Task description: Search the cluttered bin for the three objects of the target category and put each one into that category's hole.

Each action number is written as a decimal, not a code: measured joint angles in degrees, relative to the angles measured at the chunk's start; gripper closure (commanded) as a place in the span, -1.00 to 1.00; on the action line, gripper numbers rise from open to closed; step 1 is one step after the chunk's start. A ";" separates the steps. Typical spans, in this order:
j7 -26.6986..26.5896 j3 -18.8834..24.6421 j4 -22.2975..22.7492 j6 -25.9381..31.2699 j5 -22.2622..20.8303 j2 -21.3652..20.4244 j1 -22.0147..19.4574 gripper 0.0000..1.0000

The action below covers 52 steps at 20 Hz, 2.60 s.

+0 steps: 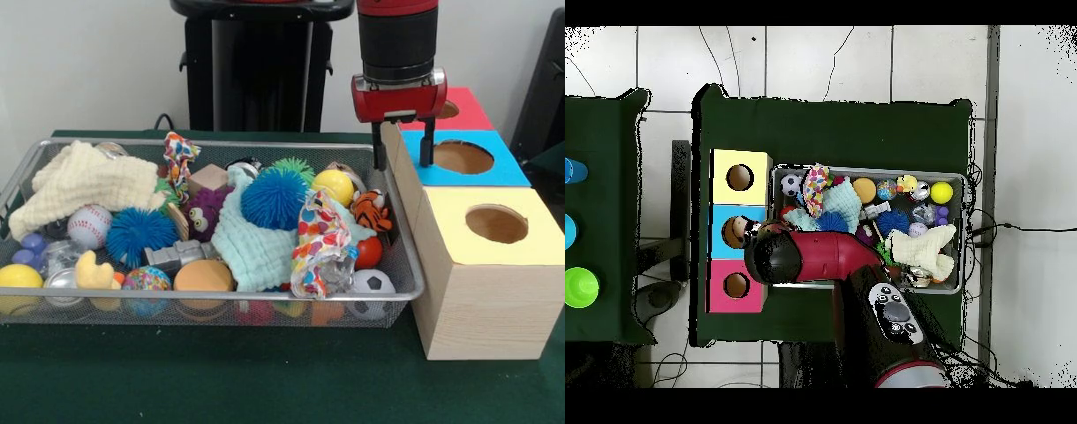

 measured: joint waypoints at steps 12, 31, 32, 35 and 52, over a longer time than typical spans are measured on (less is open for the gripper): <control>0.01 1.62 0.84 -0.01 -0.76 -0.17 -1.75 -1.00; 0.01 0.72 2.59 6.46 -3.46 -1.21 -4.98 -1.00; 0.01 0.69 2.59 6.46 -3.82 -0.85 -4.83 -1.00; 0.01 0.56 2.59 6.46 -4.87 0.57 -4.10 -1.00; 0.00 -2.70 2.66 0.38 -7.55 7.05 0.28 -1.00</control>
